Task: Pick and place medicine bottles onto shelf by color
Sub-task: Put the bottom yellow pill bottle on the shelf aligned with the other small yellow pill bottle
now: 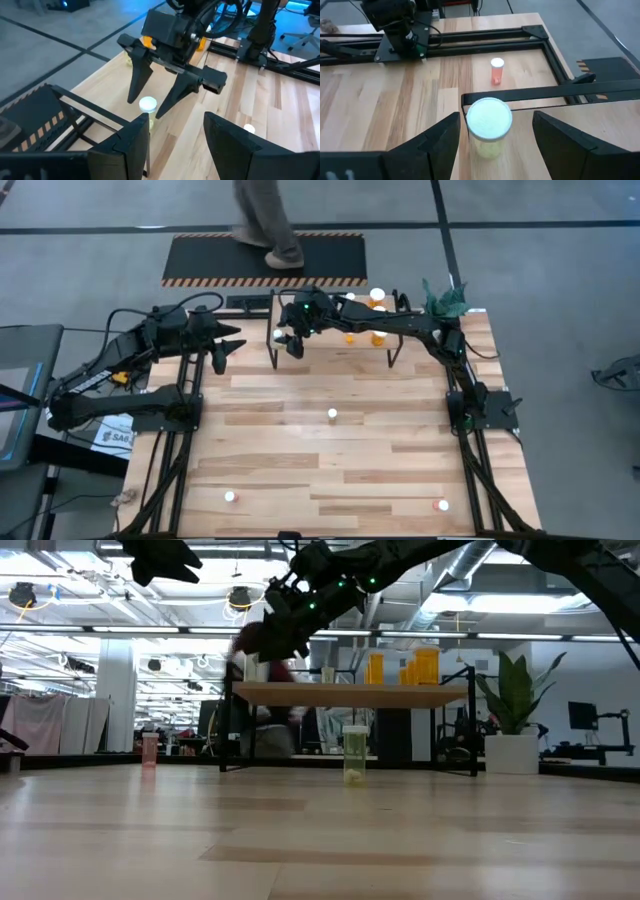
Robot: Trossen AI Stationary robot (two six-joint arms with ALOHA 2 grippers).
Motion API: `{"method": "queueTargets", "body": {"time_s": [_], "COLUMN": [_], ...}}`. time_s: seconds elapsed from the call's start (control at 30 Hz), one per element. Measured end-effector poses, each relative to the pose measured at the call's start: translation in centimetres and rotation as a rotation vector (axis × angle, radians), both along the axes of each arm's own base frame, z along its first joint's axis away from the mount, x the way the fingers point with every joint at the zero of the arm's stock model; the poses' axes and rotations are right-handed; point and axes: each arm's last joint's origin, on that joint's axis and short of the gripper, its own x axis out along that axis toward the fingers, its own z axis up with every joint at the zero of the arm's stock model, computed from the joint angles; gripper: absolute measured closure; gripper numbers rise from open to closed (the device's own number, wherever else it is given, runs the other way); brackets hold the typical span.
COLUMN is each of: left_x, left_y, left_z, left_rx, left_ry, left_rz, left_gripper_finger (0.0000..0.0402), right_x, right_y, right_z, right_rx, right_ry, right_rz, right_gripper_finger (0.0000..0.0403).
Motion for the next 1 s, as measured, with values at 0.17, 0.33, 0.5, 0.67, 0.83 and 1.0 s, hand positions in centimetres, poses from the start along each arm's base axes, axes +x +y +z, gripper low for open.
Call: {"method": "queueTargets", "body": {"time_s": [0.17, 0.33, 0.5, 0.67, 0.83, 1.0], "left_x": [-0.04, -0.05, -0.05, -0.05, -0.05, -0.06], "left_y": [-0.02, -0.04, -0.03, -0.03, -0.03, -0.03], "left_z": [-0.1, -0.14, -0.14, -0.14, -0.14, -0.13], "left_rx": [-0.005, -0.008, -0.008, -0.008, -0.008, -0.011], "left_ry": [0.011, 0.014, 0.014, 0.014, 0.014, 0.012], "left_rz": [-0.001, -0.002, -0.002, -0.002, -0.001, 0.0], "left_gripper_finger": [0.0226, 0.0226, 0.0226, 0.0226, 0.0226, 0.0226], "right_x": [0.07, 0.06, 0.09, 0.08, 0.07, 0.08], "right_y": [-0.05, -0.02, 0.07, 0.07, 0.06, 0.07], "right_z": [0.4, 0.34, 0.32, 0.31, 0.31, 0.31], "right_rx": [-0.011, -0.012, -0.011, -0.011, -0.011, -0.015], "right_ry": [-0.029, -0.025, -0.023, -0.022, -0.022, -0.022], "right_rz": [0.0, 0.001, 0.003, 0.004, 0.003, 0.007], "right_gripper_finger": [0.0131, 0.0138, 0.0154, 0.0175, 0.0197, 0.0221]}}
